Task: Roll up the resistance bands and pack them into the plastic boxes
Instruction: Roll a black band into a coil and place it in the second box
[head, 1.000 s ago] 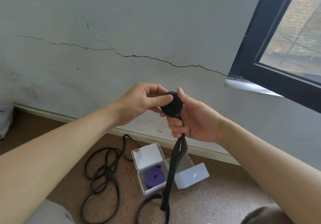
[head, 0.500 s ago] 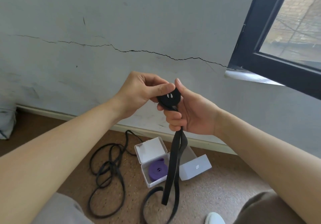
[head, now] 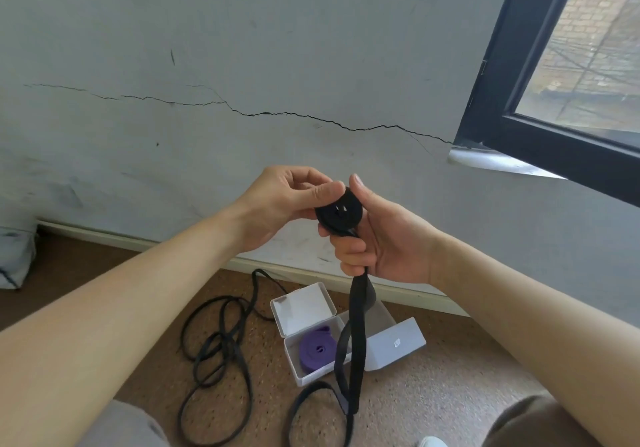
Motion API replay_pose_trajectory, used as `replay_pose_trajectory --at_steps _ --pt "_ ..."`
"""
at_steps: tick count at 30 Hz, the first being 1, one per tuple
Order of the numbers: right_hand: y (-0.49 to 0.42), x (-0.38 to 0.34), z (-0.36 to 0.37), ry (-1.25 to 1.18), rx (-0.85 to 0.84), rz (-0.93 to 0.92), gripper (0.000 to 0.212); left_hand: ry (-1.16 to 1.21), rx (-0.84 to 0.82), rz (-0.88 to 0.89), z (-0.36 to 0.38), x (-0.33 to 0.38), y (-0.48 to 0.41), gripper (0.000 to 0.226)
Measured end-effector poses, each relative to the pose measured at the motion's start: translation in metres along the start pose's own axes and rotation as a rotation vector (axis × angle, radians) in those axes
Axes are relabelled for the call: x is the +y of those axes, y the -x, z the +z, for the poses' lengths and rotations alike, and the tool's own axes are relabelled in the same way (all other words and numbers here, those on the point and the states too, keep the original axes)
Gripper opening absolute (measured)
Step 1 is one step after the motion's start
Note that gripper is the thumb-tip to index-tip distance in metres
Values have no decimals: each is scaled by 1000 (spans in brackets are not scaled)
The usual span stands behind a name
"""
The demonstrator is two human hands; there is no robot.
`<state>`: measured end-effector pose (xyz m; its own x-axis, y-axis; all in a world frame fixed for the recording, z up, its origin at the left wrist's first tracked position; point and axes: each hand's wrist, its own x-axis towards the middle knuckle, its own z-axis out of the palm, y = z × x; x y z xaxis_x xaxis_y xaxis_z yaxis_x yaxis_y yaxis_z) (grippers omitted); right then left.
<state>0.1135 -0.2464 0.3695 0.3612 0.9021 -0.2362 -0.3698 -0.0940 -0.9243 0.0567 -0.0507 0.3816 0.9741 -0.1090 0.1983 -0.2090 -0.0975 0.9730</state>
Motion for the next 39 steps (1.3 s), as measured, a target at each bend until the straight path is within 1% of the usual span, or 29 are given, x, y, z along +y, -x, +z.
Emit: replay_pose_trajectory --at_steps 3,5,9,11,13,15,17,18,22,23,26,29,31,33,36,39 --pt "1 0 -1 -47 -9 -37 69 -104 -12 -9 2 -2 3 40" --pt "2 -1 -1 -74 -12 -57 66 -118 6 9 3 -1 5 30" --pt "3 -2 -2 -34 7 -39 72 -102 26 67 6 1 8 17" --pt "3 -2 -5 -12 24 14 79 -119 40 82 7 0 7 13" --pt "3 -4 -10 53 33 99 90 -142 59 83 7 -1 7 15" --pt "4 -5 -17 215 51 188 100 -182 63 75 3 -3 6 20" --pt "6 -5 -22 361 83 245 105 -256 49 62 -2 -3 6 24" --pt "7 -6 -23 404 102 254 104 -287 38 56 -4 -1 6 25" --pt "10 -12 -21 448 162 206 85 -361 -15 24 -11 4 5 25" --pt "10 -12 -21 450 163 204 87 -403 -42 14 -11 5 6 24" --pt "7 -9 -17 543 199 226 106 -565 -109 -12 -8 7 4 22" --pt "-2 -2 -13 611 260 226 106 -662 -141 -32 -5 9 1 23" --pt "-5 2 -13 590 273 197 99 -692 -141 -40 -6 9 1 21" --pt "-3 4 -14 521 269 136 93 -663 -91 -18 -6 7 3 23" --pt "2 -1 -13 318 236 22 80 -487 19 28 -2 4 6 34" --pt "4 -6 -9 113 195 -57 78 -303 88 19 5 -2 7 32"
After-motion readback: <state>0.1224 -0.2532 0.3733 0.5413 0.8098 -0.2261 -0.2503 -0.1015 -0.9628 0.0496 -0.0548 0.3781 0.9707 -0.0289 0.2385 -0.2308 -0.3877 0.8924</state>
